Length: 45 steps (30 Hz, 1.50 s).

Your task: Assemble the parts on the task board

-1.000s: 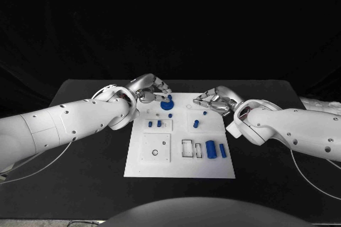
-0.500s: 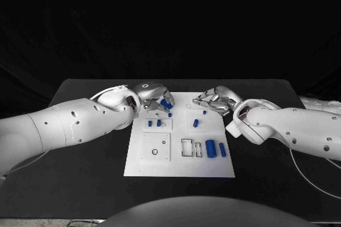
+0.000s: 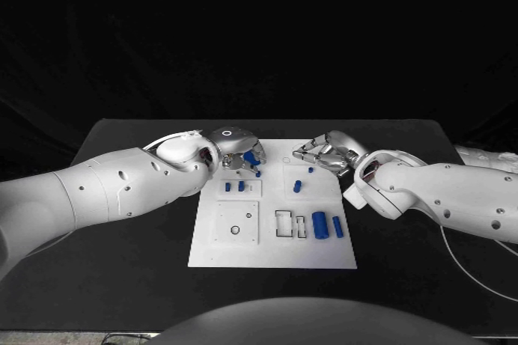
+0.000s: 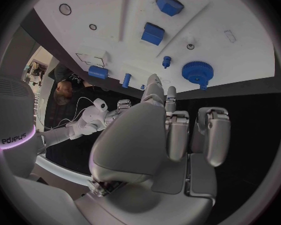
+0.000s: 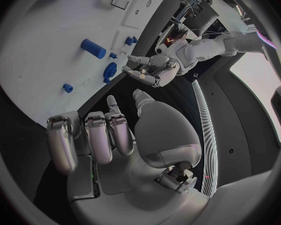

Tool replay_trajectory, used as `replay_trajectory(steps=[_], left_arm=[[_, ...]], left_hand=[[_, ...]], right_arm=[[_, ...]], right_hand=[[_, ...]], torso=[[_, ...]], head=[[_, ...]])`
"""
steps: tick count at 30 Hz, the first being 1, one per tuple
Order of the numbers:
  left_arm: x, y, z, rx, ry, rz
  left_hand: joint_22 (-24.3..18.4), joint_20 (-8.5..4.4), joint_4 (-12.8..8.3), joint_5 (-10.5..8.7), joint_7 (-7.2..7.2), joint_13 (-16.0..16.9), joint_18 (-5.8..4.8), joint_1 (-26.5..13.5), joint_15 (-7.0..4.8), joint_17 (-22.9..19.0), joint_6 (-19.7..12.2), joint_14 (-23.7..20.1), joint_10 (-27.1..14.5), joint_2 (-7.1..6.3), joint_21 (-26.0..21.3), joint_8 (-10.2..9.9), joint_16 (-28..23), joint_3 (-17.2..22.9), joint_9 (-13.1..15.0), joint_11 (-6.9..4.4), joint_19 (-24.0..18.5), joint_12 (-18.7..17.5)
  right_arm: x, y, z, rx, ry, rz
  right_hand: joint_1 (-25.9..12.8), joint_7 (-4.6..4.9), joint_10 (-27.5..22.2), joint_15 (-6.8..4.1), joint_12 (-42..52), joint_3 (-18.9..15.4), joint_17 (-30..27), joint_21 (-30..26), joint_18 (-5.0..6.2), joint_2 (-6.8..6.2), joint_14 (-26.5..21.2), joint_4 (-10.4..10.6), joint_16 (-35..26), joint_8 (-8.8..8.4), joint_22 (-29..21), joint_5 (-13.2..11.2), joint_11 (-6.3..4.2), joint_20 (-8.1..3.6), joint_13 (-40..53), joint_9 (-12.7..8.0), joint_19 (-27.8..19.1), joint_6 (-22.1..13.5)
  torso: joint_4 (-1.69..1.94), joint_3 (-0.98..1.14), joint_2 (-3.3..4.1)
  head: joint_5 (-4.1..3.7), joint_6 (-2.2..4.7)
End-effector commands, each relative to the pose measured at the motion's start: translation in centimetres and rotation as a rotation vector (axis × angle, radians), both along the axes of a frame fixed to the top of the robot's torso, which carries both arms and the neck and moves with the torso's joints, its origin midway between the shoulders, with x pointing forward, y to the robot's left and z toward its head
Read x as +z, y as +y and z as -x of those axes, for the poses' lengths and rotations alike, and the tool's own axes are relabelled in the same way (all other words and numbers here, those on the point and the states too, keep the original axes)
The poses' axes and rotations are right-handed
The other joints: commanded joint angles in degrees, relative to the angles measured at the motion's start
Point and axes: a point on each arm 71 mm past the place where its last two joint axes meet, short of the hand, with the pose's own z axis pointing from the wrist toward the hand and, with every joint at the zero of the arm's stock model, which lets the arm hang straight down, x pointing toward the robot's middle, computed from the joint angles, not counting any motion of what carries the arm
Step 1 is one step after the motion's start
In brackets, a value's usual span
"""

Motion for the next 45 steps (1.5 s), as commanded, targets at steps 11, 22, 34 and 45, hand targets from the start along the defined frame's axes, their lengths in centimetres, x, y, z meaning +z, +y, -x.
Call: replay_trajectory(steps=[11, 22, 34, 45], left_arm=[[-1.2, -0.7, -0.1, 0.002, 0.022, -0.07], [-1.6, -1.0, -0.2, 0.005, 0.02, -0.096], [-1.9, -1.1, -0.4, 0.015, 0.031, -0.131], [-2.1, -1.3, -0.7, 0.009, 0.035, -0.143]], left_hand=[[15.09, -0.53, -0.14, -0.18, 0.33, -1.5, -0.43, 3.06, -1.0, 15.08, 0.43, 6.1, -0.08, -0.84, 0.14, -0.1, 0.15, 1.25, -0.93, -0.87, 5.92, -0.13], [15.09, -0.59, -0.18, -0.17, 0.29, -1.67, -0.43, 4.82, -1.11, 15.08, 0.66, 6.1, -0.04, -0.82, 0.14, -0.11, 0.15, 2.33, -1.44, -1.04, 5.92, -0.18], [15.09, -0.64, -0.08, -0.18, 0.21, -1.71, -0.43, 5.63, -1.28, 15.08, 0.27, 6.1, -0.59, -1.01, 0.14, -0.29, 0.15, 2.97, -1.94, -1.14, 5.92, -0.3], [15.09, -0.66, 0.04, -0.18, 0.25, -1.72, -0.43, 5.38, -1.29, 15.08, -0.55, 6.1, -1.63, -1.26, 0.14, -0.37, 0.15, 3.22, -2.5, -1.2, 5.92, -0.35]], right_arm=[[-0.2, 0.2, 0.1, 0.017, 0.02, 0.008], [-0.3, 0.3, 0.1, 0.021, 0.03, 0.011], [-0.3, 0.7, 0.1, 0.028, 0.039, 0.013], [-0.4, 0.8, 0.1, 0.033, 0.046, 0.015]], right_hand=[[-0.09, 1.01, 5.99, 0.37, 0.23, 0.23, 15.07, 0.26, -0.82, -0.06, 5.98, -0.14, 0.23, 0.29, 15.1, 0.2, 0.23, 0.33, 15.09, 0.08, 5.9, 0.07], [-0.09, 1.01, 5.99, 0.37, 0.23, 0.23, 15.07, 0.26, -0.82, -0.06, 5.98, -0.14, 0.23, 0.29, 15.1, 0.2, 0.23, 0.33, 15.09, 0.08, 5.9, 0.07], [-0.11, 1.01, 5.99, 0.36, 0.23, 0.21, 15.07, 0.26, -0.82, -0.08, 5.98, -0.12, 0.23, 0.3, 15.1, 0.2, 0.23, 0.33, 15.09, 0.08, 5.9, 0.06], [-0.13, 1.01, 5.99, 0.36, 0.23, 0.2, 15.07, 0.26, -0.82, -0.1, 5.98, -0.11, 0.23, 0.3, 15.1, 0.19, 0.22, 0.32, 15.09, 0.08, 5.9, 0.05]], torso=[[0.06, 0.03, 0.01], [0.06, 0.03, -0.07], [0.03, 0.06, -0.05], [-0.04, 0.05, -0.06]], head=[[-0.18, -0.3], [-0.22, -0.45], [-0.22, -0.45], [-0.27, -0.52]])
